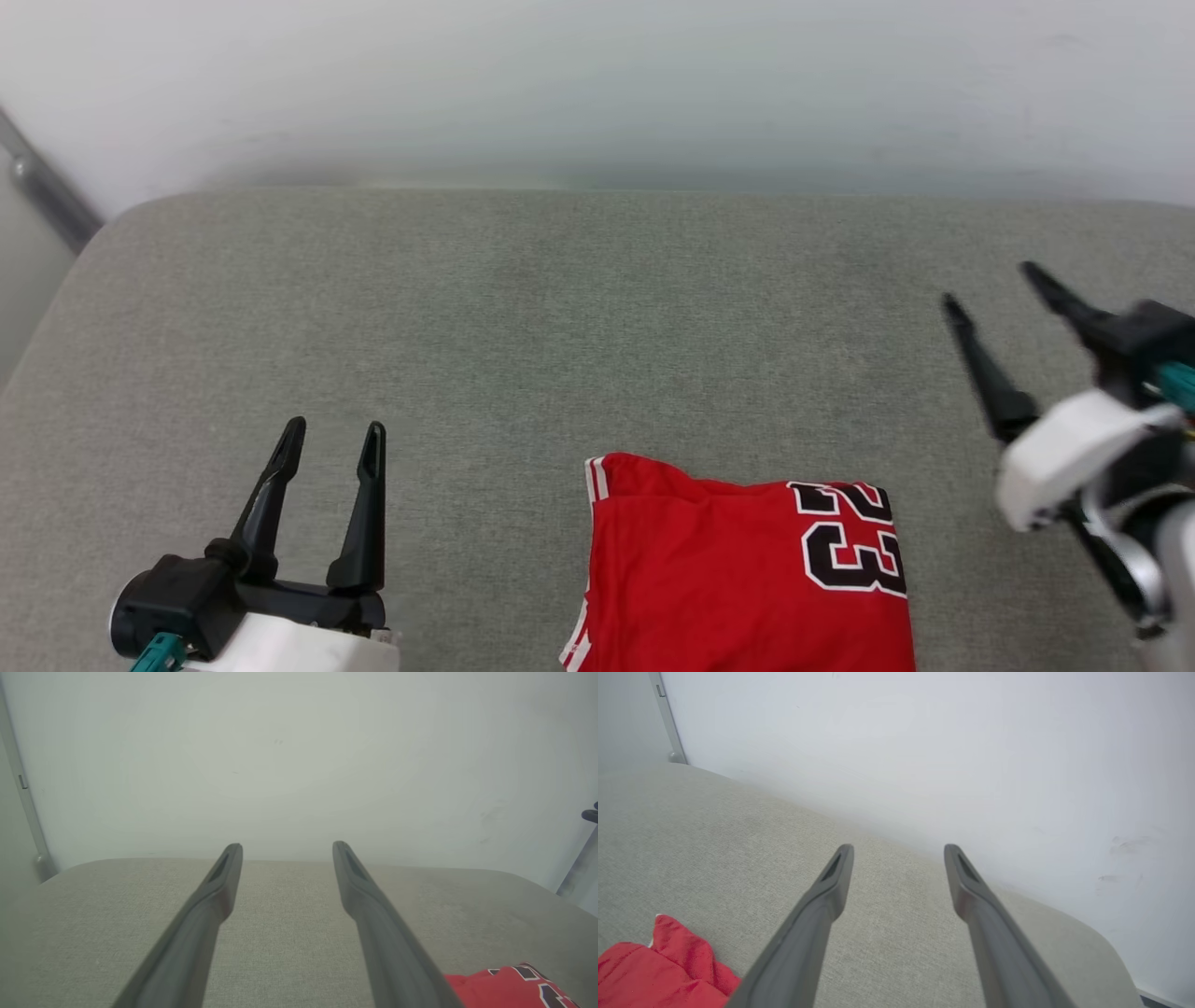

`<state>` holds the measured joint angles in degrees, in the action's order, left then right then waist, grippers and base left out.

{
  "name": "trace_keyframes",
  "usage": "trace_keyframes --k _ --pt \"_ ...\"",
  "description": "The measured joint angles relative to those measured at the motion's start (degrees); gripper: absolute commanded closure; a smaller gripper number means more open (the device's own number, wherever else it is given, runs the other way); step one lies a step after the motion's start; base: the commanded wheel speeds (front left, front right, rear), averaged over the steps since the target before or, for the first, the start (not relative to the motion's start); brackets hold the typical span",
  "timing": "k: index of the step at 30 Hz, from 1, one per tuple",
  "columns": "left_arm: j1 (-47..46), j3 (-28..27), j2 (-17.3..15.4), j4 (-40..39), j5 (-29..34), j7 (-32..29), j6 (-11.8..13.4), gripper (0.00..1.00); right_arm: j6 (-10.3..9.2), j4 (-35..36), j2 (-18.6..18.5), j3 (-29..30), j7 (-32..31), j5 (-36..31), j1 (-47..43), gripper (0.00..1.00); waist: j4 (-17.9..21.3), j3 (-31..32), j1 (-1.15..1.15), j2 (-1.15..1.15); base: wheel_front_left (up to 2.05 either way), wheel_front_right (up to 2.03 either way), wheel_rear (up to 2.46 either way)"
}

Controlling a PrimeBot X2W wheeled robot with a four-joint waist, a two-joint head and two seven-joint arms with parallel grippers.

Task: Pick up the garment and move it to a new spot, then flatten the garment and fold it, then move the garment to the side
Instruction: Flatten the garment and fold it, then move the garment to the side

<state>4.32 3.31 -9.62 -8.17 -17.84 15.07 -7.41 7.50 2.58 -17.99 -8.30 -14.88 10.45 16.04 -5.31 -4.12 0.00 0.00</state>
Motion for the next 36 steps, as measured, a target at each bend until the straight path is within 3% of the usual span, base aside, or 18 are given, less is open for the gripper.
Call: trace_keyframes --k 2,5,14,22,36 --pt "-0.09 0.29 0.12 0.08 0.00 0.00 0.00 0.00 0.02 1.04 -1.44 3.03 4.49 -2.54 -2.02 0.00 0.49 -0.14 0.00 0.00 0.00 0.00 0.00" --pt "-0.25 0.79 0.41 0.11 0.00 0.00 0.00 0.00 0.03 2.40 -0.19 7.31 10.62 -3.03 -7.20 0.00 0.95 -0.37 0.00 0.00 0.00 0.00 0.00" --pt "0.05 1.56 0.63 -0.30 -0.13 0.00 0.00 0.00 0.01 7.09 6.70 12.84 22.92 -3.33 -16.96 0.00 2.16 -1.48 0.00 0.00 0.00 0.00 0.00" --pt "0.88 1.41 1.30 -1.22 0.46 0.00 0.00 0.00 0.01 7.01 9.82 12.74 25.21 -4.00 -19.05 0.00 1.81 -1.39 0.00 0.00 0.00 0.00 0.00" --pt "0.82 2.00 1.38 -1.25 1.70 0.00 0.00 0.00 0.01 6.54 10.50 12.47 24.92 -4.10 -19.47 0.00 1.58 -1.63 0.00 0.00 0.00 0.00 0.00"
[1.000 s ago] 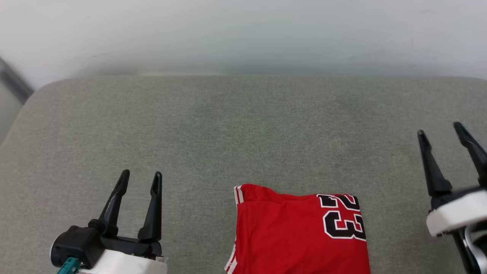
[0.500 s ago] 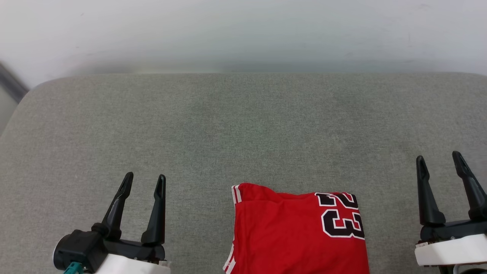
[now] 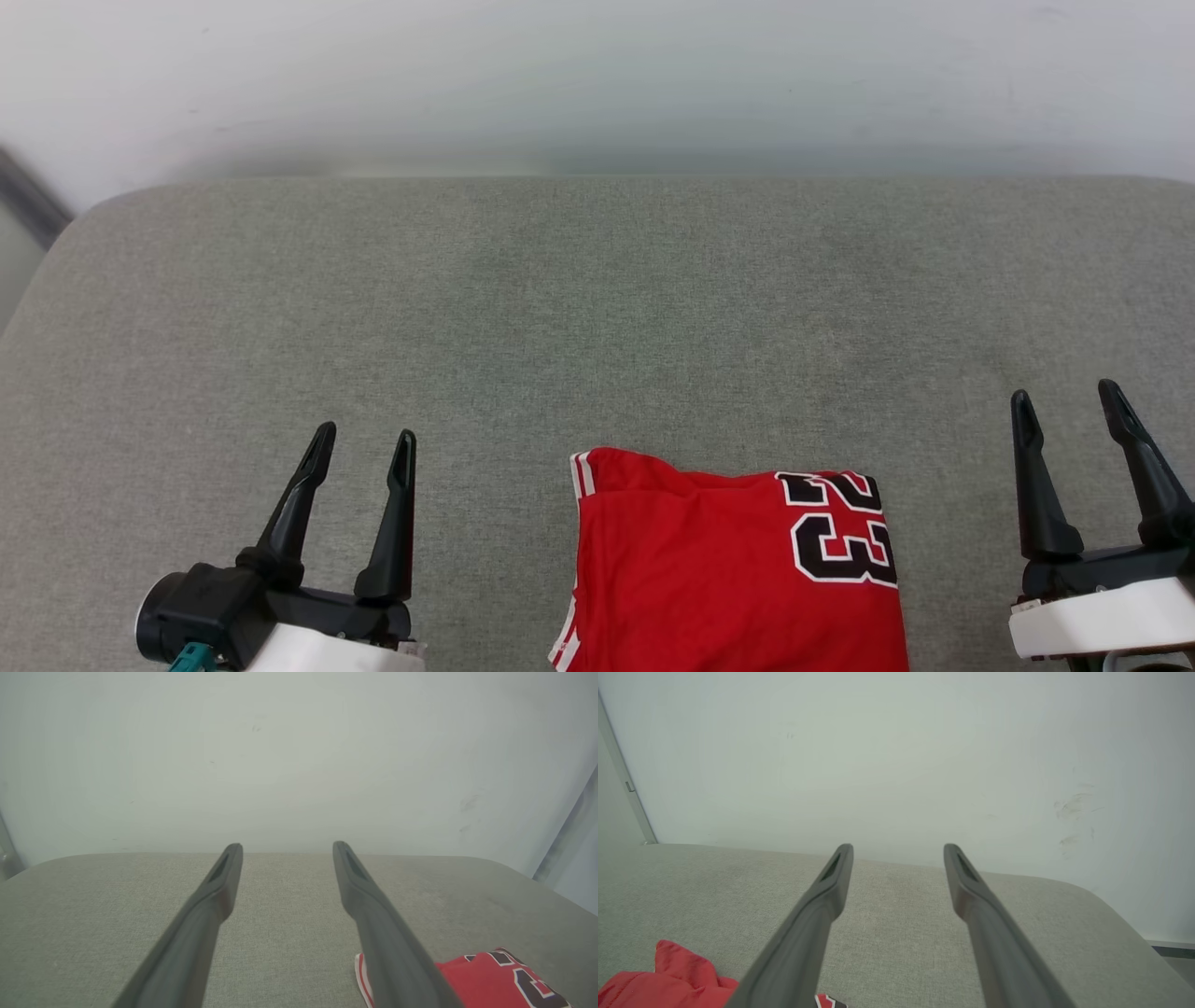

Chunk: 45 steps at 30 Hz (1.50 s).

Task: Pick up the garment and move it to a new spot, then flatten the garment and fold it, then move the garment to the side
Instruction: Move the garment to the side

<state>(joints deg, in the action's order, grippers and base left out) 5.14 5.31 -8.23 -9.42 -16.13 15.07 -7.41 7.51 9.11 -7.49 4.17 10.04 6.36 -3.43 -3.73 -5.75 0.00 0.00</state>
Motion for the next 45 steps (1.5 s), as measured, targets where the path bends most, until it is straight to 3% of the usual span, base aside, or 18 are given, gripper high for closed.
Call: trace_keyframes --k 5,8,11,16,21,24,30,40,41,42,43,45 --pt "-0.16 0.04 0.19 0.05 0.46 0.00 0.00 0.00 0.00 0.14 -0.49 -0.24 -1.86 0.03 -0.03 0.00 -0.12 -0.27 0.00 0.00 0.00 0.00 0.00" --pt "-0.19 0.04 0.23 0.07 0.49 0.00 0.00 0.00 0.00 0.63 -2.76 -1.44 -6.81 0.75 -0.02 0.00 -0.31 -0.54 0.00 0.00 0.00 0.00 0.00" --pt "-0.28 0.14 0.25 0.08 0.49 0.00 0.00 0.00 0.00 1.90 -5.33 -3.54 -15.01 3.86 0.02 0.00 -0.55 -0.98 0.00 0.00 0.00 0.00 0.00" --pt "-0.91 0.64 0.35 -0.13 0.48 0.00 0.00 0.00 -0.01 4.52 -10.29 -7.48 -34.43 11.10 -0.31 0.00 -1.05 -1.98 0.00 0.00 0.00 0.00 0.00" --pt "-1.76 1.60 0.37 0.00 0.42 0.00 0.00 0.00 -0.01 6.58 -10.88 -7.89 -52.02 15.07 -0.75 0.00 -1.88 -3.21 0.00 0.00 0.00 0.00 0.00" --pt "-2.58 2.27 0.34 0.29 0.42 0.00 0.00 0.00 -0.01 6.75 -10.21 -7.87 -59.25 15.14 -0.66 0.00 -2.74 -4.00 0.00 0.00 0.00 0.00 0.00" --pt "-3.64 3.49 0.24 0.85 0.41 0.00 0.00 0.00 -0.01 3.22 -6.35 -7.51 -65.59 14.99 0.96 0.00 -4.95 -5.50 0.00 0.00 0.00 0.00 0.00" --pt "-4.77 4.55 0.09 1.72 0.24 0.00 0.00 0.00 -0.04 -4.32 -5.65 -9.24 -64.84 12.11 3.00 0.00 -8.73 -7.17 0.00 0.00 0.00 0.00 0.00" --pt "-4.80 4.72 0.10 1.79 0.24 0.00 0.00 0.00 -0.11 -4.92 -5.93 -9.91 -64.38 11.58 3.17 0.05 -8.91 -7.20 0.00 0.00 0.00 0.00 0.00" --pt "-4.80 4.89 0.11 1.88 0.24 0.00 0.00 0.00 -0.11 -5.52 -6.35 -10.59 -63.86 11.12 3.36 0.67 -9.05 -7.19 0.00 0.00 0.00 0.00 0.00" --pt "-4.80 4.95 0.12 2.01 0.24 0.00 0.00 0.00 -0.11 -6.01 -6.67 -11.20 -63.30 10.85 3.46 1.00 -9.12 -7.11 0.00 0.00 0.00 0.00 0.00" --pt "-4.80 5.00 0.14 2.15 0.24 0.00 0.00 0.00 -0.11 -6.91 -6.93 -12.27 -61.84 10.53 3.80 1.00 -9.07 -6.89 0.00 0.00 0.00 0.00 0.00"
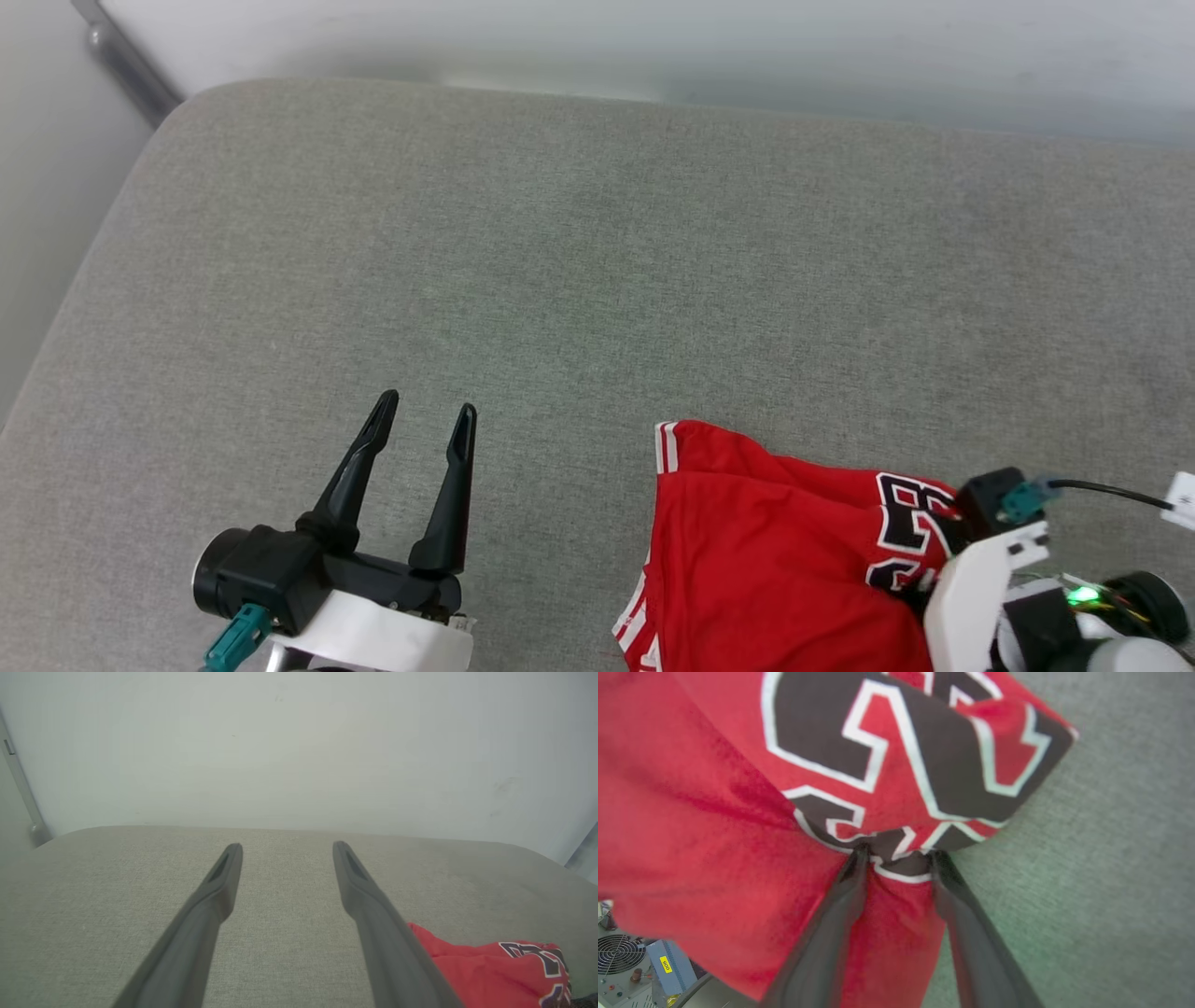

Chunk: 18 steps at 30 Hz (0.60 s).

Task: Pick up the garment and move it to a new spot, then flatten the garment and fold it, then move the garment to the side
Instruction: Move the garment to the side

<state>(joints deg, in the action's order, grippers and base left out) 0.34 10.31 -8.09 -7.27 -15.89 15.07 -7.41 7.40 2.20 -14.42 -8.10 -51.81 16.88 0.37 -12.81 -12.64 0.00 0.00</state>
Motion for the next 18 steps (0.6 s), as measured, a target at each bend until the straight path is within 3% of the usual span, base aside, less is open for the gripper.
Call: trace_keyframes --k 7,18 --pt "0.12 1.05 0.01 0.40 -0.09 0.00 0.00 0.00 0.18 -0.76 -3.63 -5.65 4.69 -4.76 3.81 1.00 2.53 1.05 0.00 0.00 0.00 0.00 0.00" --pt "-3.02 8.50 0.80 1.22 0.03 -0.01 0.00 0.00 0.14 4.93 -22.73 -17.04 4.94 -10.26 18.55 1.00 12.91 0.20 0.01 0.00 0.00 0.00 0.00"
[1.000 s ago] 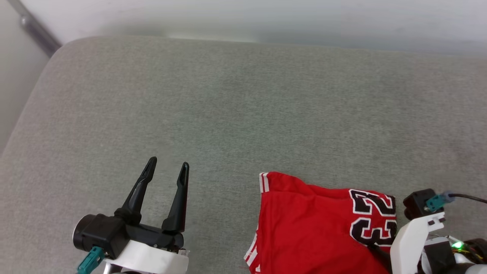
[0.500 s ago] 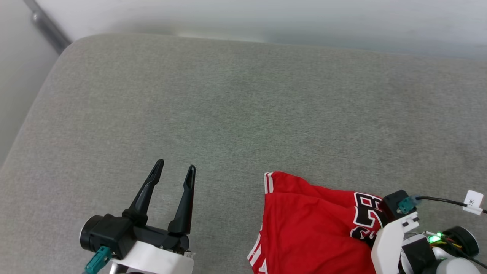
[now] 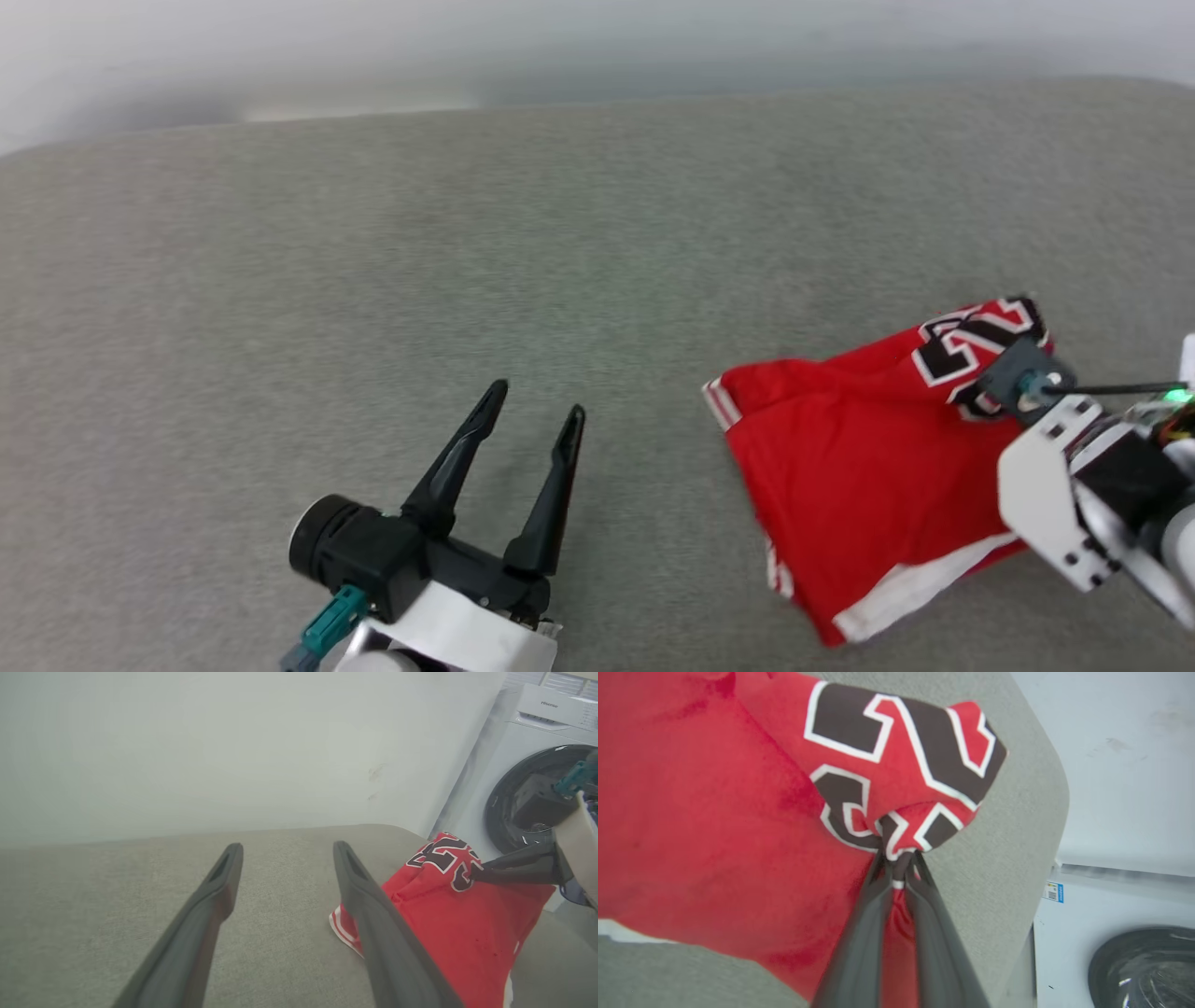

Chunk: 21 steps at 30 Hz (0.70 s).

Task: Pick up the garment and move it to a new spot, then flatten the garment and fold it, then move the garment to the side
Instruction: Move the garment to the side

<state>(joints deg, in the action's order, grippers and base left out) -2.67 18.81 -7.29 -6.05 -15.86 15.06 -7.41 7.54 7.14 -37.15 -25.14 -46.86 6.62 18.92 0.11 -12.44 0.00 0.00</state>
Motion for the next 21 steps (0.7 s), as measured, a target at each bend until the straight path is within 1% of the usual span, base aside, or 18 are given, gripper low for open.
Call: trace_keyframes --k 5,7,9,12,15,18,21 --pt "-3.81 2.55 -1.52 0.19 0.08 0.01 0.00 0.00 -0.01 -0.65 -7.68 -4.20 2.47 0.47 7.30 1.00 5.78 -2.74 0.00 0.00 0.00 0.00 0.00" --pt "-5.42 3.14 -2.43 0.15 0.27 0.01 0.00 0.00 -0.02 -2.15 -9.79 -4.90 4.11 0.62 9.85 1.00 7.92 -4.42 0.00 0.00 0.00 0.00 0.00" --pt "-7.19 3.61 -3.54 0.09 0.56 0.01 0.00 0.00 -0.01 -4.46 -11.14 -4.75 6.13 1.03 11.81 1.00 9.77 -6.48 0.01 0.00 0.00 0.00 0.00" --pt "-9.77 4.56 -5.24 -0.13 0.84 0.01 0.00 0.00 -0.01 -9.10 -12.15 -2.93 9.99 1.46 14.16 1.00 12.12 -9.93 0.01 0.00 0.00 0.00 0.00" --pt "-12.15 5.26 -6.73 -0.91 1.00 0.01 0.00 0.00 0.00 -14.30 -12.22 -0.03 14.80 1.38 15.94 1.00 14.00 -13.58 0.01 0.00 0.00 0.00 0.00" --pt "-14.44 6.38 -8.22 -1.63 1.09 0.01 0.00 0.00 -0.01 -20.48 -12.06 3.38 19.85 0.62 17.90 1.00 15.29 -17.23 0.01 0.00 0.00 0.00 0.00" --pt "-16.44 7.22 -9.02 -2.31 1.15 0.01 0.00 0.00 0.00 -26.60 -11.78 7.12 24.03 -0.35 19.45 1.00 15.90 -20.60 0.01 0.00 0.00 0.00 0.00"
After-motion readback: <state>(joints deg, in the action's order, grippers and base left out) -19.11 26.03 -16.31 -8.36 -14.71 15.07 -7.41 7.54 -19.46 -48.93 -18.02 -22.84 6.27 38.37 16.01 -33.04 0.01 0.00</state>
